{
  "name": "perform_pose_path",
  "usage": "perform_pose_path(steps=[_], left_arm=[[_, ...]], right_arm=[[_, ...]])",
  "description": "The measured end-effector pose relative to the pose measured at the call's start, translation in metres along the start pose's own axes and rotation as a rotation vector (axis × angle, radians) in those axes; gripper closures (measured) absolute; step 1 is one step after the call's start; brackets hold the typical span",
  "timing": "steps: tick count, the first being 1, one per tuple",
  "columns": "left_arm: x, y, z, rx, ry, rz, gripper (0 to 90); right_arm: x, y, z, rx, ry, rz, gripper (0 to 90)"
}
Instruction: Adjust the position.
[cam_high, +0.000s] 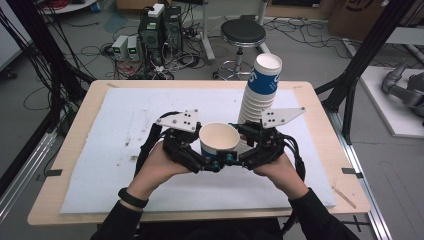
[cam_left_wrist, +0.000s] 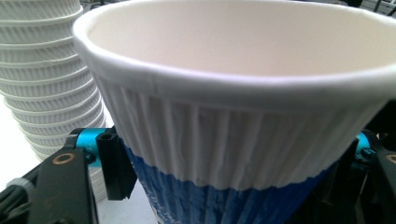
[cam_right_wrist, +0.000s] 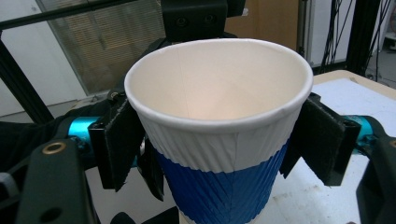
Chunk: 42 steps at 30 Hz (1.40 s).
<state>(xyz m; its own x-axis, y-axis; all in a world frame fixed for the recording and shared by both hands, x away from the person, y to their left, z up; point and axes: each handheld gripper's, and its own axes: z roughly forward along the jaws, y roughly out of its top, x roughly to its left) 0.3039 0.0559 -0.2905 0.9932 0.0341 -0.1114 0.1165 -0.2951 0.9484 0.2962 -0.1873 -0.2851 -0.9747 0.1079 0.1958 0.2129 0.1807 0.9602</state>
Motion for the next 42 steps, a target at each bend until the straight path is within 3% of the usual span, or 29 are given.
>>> perform_pose_path(steps=[6, 22, 42], left_arm=[[0.0, 0.0, 0.0, -0.005, -0.006, -0.015, 25.4], [0.0, 0.0, -0.002, 0.002, 0.005, 0.001, 25.8], [0.001, 0.006, -0.024, -0.037, 0.068, 0.03, 25.9]], right_arm=[[0.001, 0.0, 0.0, 0.002, -0.009, -0.017, 23.0], [0.003, 0.0, 0.0, 0.003, -0.038, -0.053, 21.3], [-0.002, 0.001, -0.019, -0.024, -0.087, -0.08, 19.7]])
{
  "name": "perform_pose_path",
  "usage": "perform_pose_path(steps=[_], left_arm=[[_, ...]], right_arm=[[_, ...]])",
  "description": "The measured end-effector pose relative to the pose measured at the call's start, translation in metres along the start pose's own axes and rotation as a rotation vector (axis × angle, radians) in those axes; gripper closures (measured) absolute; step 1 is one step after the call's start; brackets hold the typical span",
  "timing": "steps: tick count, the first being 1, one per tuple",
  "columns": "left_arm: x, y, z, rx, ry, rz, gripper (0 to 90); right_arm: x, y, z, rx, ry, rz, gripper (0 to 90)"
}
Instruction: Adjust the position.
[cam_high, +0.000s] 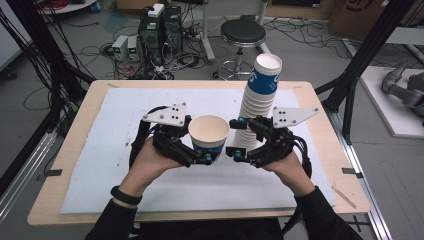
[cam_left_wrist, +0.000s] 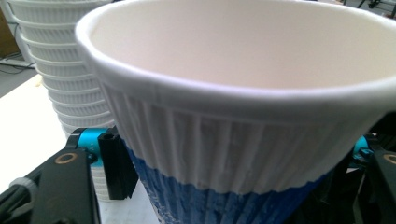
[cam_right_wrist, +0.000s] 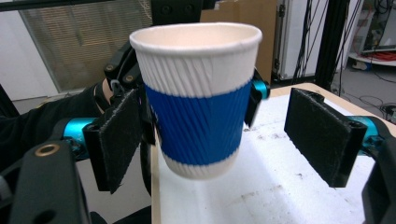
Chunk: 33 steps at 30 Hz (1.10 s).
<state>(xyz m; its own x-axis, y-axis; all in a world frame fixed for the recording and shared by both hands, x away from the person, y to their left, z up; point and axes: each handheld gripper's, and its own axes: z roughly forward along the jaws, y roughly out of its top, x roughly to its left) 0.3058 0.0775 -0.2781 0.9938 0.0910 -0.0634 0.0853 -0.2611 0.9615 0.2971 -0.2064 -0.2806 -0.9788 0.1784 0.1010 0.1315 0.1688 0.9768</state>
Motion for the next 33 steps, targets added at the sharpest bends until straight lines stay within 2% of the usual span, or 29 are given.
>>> perform_pose_path(steps=[7, 15, 33], left_arm=[[0.0, 0.003, -0.007, -0.02, 0.016, 0.004, 25.9], [0.0, 0.005, -0.012, -0.03, 0.034, 0.014, 25.9], [-0.002, 0.007, -0.011, -0.035, 0.052, 0.008, 25.9]], right_arm=[[-0.002, -0.003, -0.001, 0.012, -0.006, 0.002, 19.7], [-0.003, -0.008, 0.006, 0.042, -0.004, 0.004, 19.7], [-0.001, -0.02, 0.026, 0.095, 0.026, 0.01, 19.5]])
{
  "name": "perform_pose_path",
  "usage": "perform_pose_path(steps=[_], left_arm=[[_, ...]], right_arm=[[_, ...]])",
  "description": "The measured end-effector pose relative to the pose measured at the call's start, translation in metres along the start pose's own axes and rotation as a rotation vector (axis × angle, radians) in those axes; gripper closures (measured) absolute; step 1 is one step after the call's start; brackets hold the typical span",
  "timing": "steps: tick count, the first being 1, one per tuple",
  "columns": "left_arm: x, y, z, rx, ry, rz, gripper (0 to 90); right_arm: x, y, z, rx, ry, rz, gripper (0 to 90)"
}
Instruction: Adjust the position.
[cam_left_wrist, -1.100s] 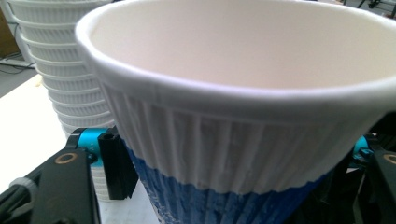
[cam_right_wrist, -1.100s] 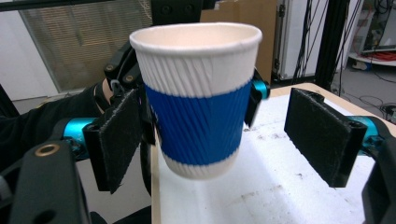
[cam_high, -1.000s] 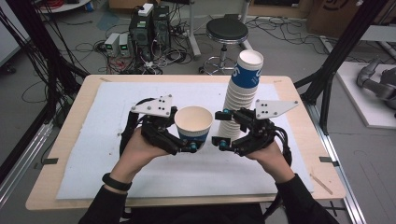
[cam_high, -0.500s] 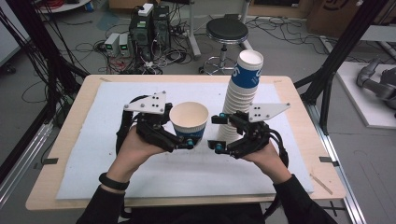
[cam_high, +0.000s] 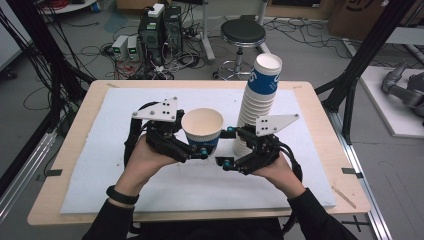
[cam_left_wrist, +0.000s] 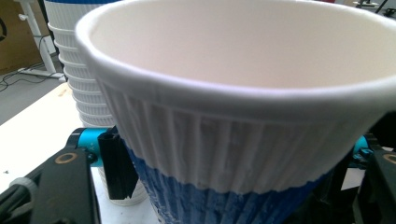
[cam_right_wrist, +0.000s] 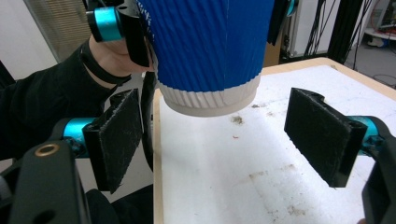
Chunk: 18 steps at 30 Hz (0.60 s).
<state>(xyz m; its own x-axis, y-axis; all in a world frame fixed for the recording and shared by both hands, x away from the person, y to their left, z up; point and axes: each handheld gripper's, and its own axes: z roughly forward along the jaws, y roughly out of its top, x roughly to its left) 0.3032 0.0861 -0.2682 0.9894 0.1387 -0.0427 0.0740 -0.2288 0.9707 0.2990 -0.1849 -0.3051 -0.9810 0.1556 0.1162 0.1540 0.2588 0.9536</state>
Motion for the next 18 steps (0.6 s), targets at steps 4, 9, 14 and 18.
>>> perform_pose_path(steps=[4, 9, 14, 18], left_arm=[[-0.001, -0.001, 0.006, 0.014, -0.008, 0.001, 25.9], [-0.003, -0.002, 0.011, 0.021, -0.004, 0.004, 25.9], [-0.003, -0.003, 0.012, 0.004, 0.001, -0.003, 25.9], [-0.004, -0.004, 0.014, 0.004, -0.008, -0.005, 25.8]], right_arm=[[0.0, -0.001, 0.004, -0.002, 0.0, 0.017, 18.9], [0.002, -0.003, 0.011, 0.009, 0.017, 0.02, 19.0], [0.004, -0.003, 0.016, 0.02, 0.014, 0.028, 19.6], [0.004, -0.004, 0.017, 0.013, 0.015, 0.029, 25.1]])
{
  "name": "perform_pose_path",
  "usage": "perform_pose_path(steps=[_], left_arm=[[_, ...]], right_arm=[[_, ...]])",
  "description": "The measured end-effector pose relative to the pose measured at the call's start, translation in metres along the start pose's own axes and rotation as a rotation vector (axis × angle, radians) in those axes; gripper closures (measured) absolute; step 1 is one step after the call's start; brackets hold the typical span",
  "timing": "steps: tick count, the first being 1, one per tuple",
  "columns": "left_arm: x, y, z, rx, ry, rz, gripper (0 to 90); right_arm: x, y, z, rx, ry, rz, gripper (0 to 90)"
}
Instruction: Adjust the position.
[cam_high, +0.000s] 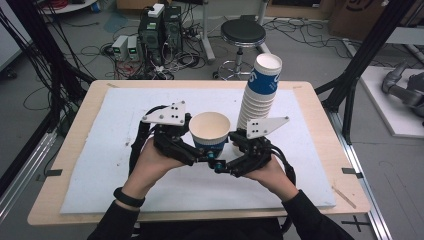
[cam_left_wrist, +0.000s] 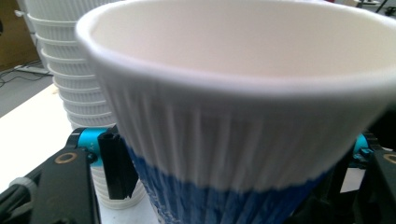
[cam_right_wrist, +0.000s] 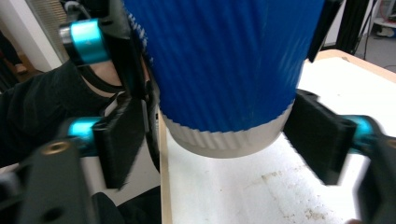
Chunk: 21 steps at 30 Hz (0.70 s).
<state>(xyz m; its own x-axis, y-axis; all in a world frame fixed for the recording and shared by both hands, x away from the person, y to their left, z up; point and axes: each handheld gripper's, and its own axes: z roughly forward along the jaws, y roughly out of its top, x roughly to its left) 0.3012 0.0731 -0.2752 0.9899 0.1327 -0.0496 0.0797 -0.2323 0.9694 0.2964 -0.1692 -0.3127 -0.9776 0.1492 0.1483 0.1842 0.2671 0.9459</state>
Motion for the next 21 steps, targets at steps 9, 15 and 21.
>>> perform_pose_path(steps=[9, 15, 21], left_arm=[[0.0001, -0.0008, 0.0014, -0.007, -0.005, -0.004, 25.5], [-0.0002, -0.0006, 0.001, -0.01, -0.007, -0.007, 22.4], [-0.0009, 0.0016, -0.0051, -0.058, 0.0, -0.006, 18.1]], right_arm=[[-0.0015, -0.0008, -0.0013, -0.007, -0.001, 0.009, 30.1], [-0.0012, -0.0012, -0.0015, -0.01, -0.003, -0.005, 30.3], [-0.0018, -0.0024, -0.001, -0.006, 0.002, 0.003, 30.4]])
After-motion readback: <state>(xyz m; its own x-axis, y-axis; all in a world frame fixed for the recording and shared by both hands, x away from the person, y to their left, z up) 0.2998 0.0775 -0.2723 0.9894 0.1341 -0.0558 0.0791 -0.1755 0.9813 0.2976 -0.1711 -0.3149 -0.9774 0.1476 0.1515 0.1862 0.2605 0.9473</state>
